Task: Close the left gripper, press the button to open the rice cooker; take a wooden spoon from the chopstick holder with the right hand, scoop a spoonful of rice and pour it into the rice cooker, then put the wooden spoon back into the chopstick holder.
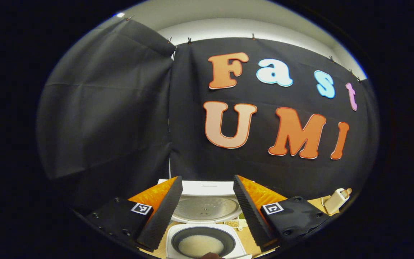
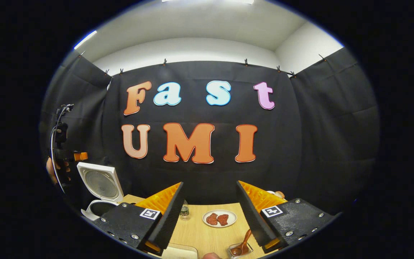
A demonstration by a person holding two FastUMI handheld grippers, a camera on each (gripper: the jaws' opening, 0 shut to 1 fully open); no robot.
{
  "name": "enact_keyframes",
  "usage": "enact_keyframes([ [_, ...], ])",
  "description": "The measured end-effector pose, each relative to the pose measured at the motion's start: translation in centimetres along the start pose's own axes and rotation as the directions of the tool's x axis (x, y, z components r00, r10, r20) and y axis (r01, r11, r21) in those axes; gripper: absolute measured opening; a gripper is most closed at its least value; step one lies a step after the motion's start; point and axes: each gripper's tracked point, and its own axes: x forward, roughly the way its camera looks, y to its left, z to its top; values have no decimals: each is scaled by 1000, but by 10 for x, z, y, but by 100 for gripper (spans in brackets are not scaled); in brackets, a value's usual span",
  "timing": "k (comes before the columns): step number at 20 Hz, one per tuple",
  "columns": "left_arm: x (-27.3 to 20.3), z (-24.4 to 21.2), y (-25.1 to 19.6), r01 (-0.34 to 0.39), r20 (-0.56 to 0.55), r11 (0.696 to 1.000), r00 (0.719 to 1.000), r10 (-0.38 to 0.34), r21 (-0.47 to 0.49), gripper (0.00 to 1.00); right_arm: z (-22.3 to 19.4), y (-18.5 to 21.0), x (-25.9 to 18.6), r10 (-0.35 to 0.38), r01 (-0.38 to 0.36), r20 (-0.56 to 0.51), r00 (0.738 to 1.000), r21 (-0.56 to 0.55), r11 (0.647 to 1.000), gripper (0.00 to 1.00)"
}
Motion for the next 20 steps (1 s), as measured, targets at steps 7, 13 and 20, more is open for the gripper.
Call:
enact_keyframes([
  [7,95,-27,10,-68,-211,997,976,57,-43,96,-4,-17,-22,-89,89,-16,996,-1,996,87],
  [13,79,-61,2,-98,-429,991,894,129,95,97,-6,3,-1,-25,26,-41,999,9,1000,88],
  [20,8,-120,1,-79,-641,995,761,103,66,97,-21,30,8,100,-97,-67,993,42,994,88],
])
